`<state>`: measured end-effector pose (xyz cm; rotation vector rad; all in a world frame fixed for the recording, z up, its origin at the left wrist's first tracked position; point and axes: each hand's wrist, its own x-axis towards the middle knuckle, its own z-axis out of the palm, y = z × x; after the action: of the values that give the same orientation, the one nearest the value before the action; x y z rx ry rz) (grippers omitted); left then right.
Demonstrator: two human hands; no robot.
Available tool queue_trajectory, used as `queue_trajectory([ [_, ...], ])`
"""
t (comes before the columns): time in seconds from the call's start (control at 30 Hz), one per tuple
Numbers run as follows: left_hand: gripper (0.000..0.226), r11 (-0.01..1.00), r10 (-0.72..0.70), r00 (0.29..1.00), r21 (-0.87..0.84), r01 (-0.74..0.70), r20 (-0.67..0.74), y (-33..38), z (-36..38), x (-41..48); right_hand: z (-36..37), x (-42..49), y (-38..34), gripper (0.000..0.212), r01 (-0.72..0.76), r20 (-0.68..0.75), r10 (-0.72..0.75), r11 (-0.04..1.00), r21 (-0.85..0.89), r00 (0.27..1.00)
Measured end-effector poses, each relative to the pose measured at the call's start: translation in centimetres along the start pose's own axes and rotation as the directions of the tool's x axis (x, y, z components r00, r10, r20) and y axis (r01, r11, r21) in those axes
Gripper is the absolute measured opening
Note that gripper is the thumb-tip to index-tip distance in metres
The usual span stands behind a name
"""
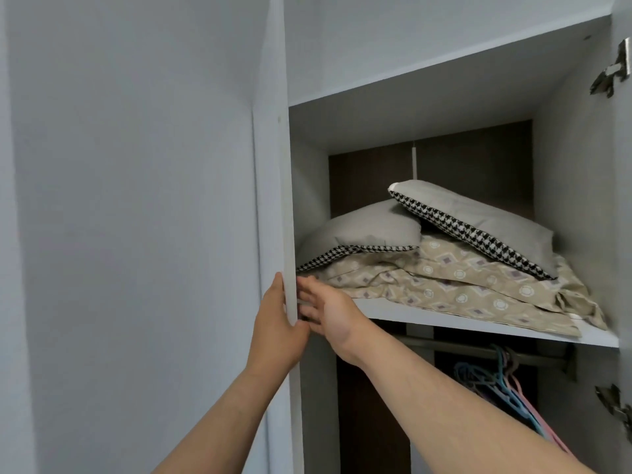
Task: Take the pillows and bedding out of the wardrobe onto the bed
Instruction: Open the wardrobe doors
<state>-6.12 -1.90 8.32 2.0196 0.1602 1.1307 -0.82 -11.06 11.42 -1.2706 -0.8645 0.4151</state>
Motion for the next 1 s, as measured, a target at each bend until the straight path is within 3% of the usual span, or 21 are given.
queue_trajectory([
  [0.2,0.075,1.0,0.001,1.0,-0.019,0.0,0.012,-2.0,-5.9,-0.6,4.4,1.6,0.2,0.04,-0.039,0.041,0.044,0.993,-0.107,0.998],
  [0.47,0.074,0.999,-0.011,1.0,-0.04,0.012,0.026,-5.8,-13.2,0.3,11.0,4.3,1.2,0.049,-0.04,0.053,0.046,0.992,-0.117,0.997],
  [0.73,0.065,0.969,-0.114,0.993,-0.22,0.114,0.015,-8.5,-17.9,0.7,17.4,6.5,2.1,0.05,-0.044,0.047,0.049,0.992,-0.117,0.998],
  [1.0,0.084,0.971,-0.205,0.979,-0.121,0.205,0.015,-10.3,-20.0,0.3,20.6,7.6,2.8,0.054,-0.046,0.044,0.053,0.989,-0.139,0.998],
])
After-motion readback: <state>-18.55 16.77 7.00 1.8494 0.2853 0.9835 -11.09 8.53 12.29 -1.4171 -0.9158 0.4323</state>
